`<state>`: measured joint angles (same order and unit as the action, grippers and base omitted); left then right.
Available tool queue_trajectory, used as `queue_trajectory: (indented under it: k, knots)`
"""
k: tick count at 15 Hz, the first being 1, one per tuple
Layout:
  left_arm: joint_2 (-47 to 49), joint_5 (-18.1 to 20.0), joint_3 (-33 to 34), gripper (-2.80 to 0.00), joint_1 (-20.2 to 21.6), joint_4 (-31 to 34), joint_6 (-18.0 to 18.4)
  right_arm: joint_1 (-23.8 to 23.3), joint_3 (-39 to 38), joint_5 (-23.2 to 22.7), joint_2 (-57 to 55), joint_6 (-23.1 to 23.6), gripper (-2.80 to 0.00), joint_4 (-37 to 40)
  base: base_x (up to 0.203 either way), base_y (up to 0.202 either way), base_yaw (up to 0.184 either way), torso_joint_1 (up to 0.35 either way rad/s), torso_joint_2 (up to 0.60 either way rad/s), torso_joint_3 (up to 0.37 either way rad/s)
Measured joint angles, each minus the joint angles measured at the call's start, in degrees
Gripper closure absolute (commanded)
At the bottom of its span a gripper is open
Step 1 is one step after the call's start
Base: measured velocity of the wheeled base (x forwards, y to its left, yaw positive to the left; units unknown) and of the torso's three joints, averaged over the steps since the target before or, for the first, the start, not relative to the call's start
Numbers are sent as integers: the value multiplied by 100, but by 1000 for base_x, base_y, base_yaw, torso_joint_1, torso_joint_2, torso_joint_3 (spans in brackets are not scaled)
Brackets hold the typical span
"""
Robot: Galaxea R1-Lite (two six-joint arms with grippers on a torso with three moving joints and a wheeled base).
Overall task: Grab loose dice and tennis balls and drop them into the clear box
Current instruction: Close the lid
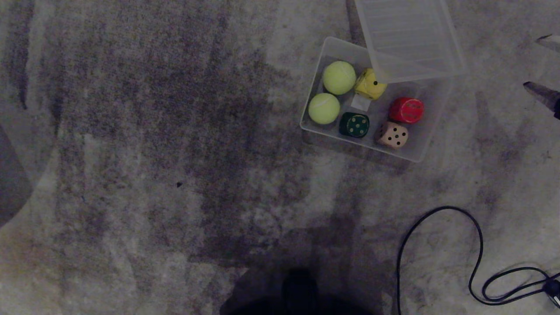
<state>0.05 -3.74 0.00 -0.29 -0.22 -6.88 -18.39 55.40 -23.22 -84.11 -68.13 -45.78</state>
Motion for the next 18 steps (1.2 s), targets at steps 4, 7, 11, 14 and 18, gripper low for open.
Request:
queue_trajectory:
  k: [4,7,11,14,18]
  knots:
    - [0,0,0,0,0,-2,-1,-48,264,-777,-573,-1005,-280,-1039,0,0,0,0,0,0]
    - [0,2,0,0,0,-2,-1,-44,550,-1214,-906,-1607,-280,-1213,0,0,0,0,0,0]
    - [0,0,0,0,-1,-2,0,10,967,-1615,-1360,-1793,-280,-1219,0,0,0,0,0,0]
    - [0,0,0,0,0,-2,-1,168,1323,-1706,-1715,-1797,-280,-1211,0,0,0,0,0,0]
    - [0,0,0,0,-1,-2,2,403,1759,-1928,-2077,-1800,-280,-1191,0,0,0,0,0,0]
